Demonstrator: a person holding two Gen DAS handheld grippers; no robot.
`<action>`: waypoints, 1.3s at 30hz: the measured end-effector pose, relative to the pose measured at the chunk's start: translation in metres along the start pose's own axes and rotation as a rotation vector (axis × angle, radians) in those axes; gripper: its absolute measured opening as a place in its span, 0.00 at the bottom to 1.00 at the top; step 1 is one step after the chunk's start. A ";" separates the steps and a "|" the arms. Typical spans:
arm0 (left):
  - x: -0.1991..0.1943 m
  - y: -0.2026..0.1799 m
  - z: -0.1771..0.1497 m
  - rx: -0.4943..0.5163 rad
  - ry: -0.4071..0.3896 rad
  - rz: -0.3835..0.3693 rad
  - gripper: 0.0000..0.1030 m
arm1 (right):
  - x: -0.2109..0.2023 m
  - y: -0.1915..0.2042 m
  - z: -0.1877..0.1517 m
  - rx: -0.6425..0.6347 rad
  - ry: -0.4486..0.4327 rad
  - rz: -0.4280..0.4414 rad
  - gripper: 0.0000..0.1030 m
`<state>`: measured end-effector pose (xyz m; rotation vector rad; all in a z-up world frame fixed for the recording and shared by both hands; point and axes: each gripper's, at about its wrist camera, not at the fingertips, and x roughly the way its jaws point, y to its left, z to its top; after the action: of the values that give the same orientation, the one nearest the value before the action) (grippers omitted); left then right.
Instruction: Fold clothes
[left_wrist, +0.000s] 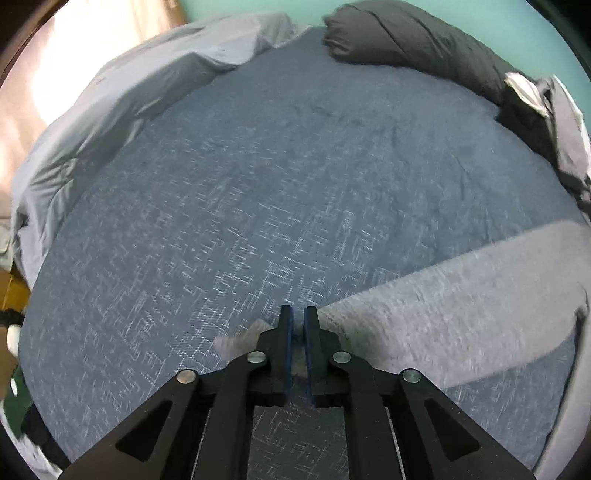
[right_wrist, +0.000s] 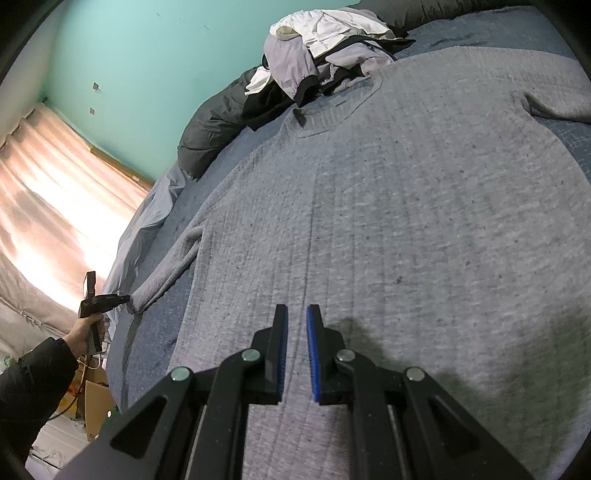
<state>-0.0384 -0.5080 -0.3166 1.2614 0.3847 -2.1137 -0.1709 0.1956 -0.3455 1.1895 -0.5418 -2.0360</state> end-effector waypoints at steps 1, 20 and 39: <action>-0.006 -0.001 0.001 -0.015 -0.022 0.001 0.12 | 0.001 0.000 0.000 0.001 0.001 0.000 0.10; -0.027 -0.291 -0.040 0.501 -0.004 -0.437 0.39 | -0.010 -0.004 0.004 0.024 -0.024 0.030 0.10; -0.041 -0.316 -0.074 0.836 0.067 -0.479 0.03 | -0.010 -0.004 0.004 0.029 -0.016 0.038 0.10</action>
<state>-0.1810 -0.2150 -0.3400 1.8323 -0.2440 -2.7835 -0.1726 0.2058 -0.3404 1.1718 -0.5987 -2.0136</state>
